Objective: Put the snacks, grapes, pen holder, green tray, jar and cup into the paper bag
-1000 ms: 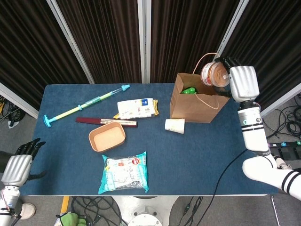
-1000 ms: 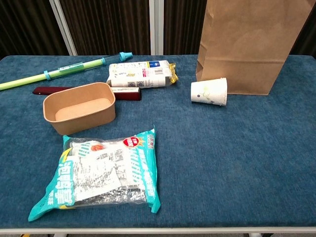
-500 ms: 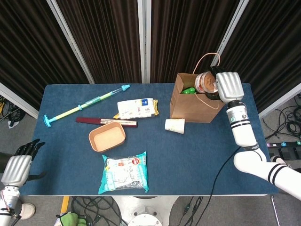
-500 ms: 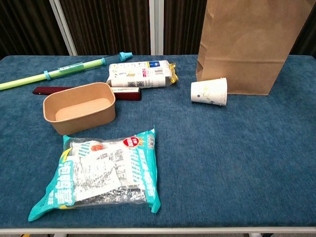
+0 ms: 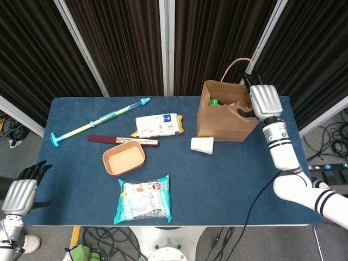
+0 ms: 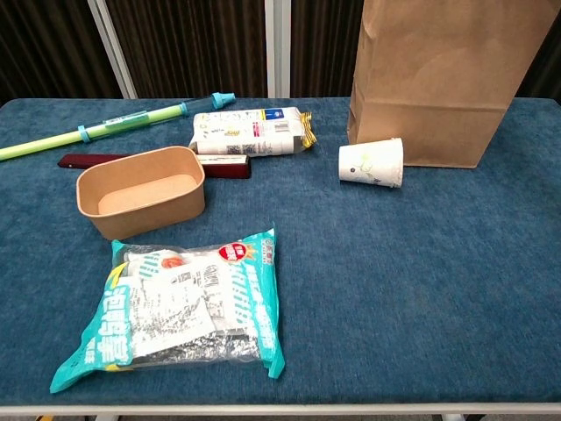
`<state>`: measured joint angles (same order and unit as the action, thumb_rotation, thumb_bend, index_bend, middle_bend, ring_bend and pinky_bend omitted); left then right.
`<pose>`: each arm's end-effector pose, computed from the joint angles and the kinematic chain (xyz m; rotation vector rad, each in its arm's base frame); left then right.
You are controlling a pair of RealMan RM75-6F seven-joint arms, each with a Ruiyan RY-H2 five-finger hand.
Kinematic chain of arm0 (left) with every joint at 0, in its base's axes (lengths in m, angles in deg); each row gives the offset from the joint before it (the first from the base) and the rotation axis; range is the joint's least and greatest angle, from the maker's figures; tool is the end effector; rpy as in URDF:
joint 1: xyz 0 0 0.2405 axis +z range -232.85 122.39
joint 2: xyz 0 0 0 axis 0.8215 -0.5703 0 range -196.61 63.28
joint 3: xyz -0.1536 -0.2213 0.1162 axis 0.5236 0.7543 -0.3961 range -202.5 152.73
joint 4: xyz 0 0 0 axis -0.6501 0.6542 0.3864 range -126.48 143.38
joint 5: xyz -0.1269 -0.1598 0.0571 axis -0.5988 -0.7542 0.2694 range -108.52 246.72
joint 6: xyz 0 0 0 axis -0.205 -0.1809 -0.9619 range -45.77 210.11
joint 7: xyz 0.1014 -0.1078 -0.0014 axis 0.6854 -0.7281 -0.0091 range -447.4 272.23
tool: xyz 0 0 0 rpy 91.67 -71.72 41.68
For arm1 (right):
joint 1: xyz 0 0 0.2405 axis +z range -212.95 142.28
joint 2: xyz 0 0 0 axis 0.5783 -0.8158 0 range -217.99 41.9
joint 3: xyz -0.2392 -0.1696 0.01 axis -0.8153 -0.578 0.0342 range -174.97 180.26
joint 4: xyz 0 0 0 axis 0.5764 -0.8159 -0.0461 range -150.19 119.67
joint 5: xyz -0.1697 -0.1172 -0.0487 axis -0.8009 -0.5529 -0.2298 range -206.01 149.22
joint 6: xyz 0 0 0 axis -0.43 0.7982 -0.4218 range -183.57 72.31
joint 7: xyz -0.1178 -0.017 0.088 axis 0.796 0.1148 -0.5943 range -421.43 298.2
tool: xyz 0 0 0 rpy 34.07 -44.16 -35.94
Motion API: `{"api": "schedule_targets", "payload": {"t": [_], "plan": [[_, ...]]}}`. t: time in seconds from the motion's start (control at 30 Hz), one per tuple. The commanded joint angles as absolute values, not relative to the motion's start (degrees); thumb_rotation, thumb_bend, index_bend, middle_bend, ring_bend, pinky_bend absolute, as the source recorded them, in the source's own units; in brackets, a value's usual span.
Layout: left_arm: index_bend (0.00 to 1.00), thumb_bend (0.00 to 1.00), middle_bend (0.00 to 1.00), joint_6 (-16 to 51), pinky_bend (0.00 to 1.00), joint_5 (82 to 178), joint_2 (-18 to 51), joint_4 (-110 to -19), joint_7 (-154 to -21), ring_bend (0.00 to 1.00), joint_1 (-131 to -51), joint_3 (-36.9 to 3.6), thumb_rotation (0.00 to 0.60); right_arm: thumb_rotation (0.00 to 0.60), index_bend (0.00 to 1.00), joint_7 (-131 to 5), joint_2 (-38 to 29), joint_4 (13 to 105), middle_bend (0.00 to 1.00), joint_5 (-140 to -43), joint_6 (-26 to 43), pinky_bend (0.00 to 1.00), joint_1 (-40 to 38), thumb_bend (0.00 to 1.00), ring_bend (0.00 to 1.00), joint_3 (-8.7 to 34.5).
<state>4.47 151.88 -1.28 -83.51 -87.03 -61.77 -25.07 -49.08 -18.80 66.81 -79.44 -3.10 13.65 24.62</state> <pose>-0.3588 0.1847 0.1446 -1.4517 -1.0473 -0.7878 -0.1593 -0.4771 0.1667 1.4925 -0.8528 1.0448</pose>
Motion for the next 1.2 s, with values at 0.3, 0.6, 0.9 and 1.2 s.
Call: {"api": "schedule_targets", "payload": {"t": [0.3, 0.6, 0.9, 1.2], "plan": [[0.20, 0.04, 0.17, 4.30, 0.14, 151.79, -1.52, -83.98, -86.61, 0.13, -61.67, -25.06, 0.600, 0.600, 0.05, -73.97, -20.12, 74.42, 0.26, -106.95, 10.07, 0.22, 8.59, 0.00, 0.07, 24.23], [0.20, 0.04, 0.17, 3.89, 0.14, 152.05, -1.66, -84.38, -86.22, 0.13, -61.58, -25.05, 0.600, 0.600, 0.33, -79.97, -20.64, 79.40, 0.42, -125.22, 21.85, 0.49, 3.77, 0.13, 0.30, 16.11], [0.20, 0.04, 0.17, 4.13, 0.14, 152.17, -1.45, -83.87, -86.83, 0.13, -61.62, -25.15, 0.600, 0.600, 0.37, -68.27, -26.32, 88.86, 0.46, -114.71, 10.26, 0.69, 0.20, 0.15, 0.42, 9.83], [0.20, 0.04, 0.17, 4.03, 0.14, 152.62, -1.08, -83.30, -87.31, 0.13, -61.53, -25.38, 0.600, 0.600, 0.23, -66.56, -21.99, 83.13, 0.38, -95.83, -2.87, 0.68, 2.16, 0.15, 0.38, 10.23]]}}
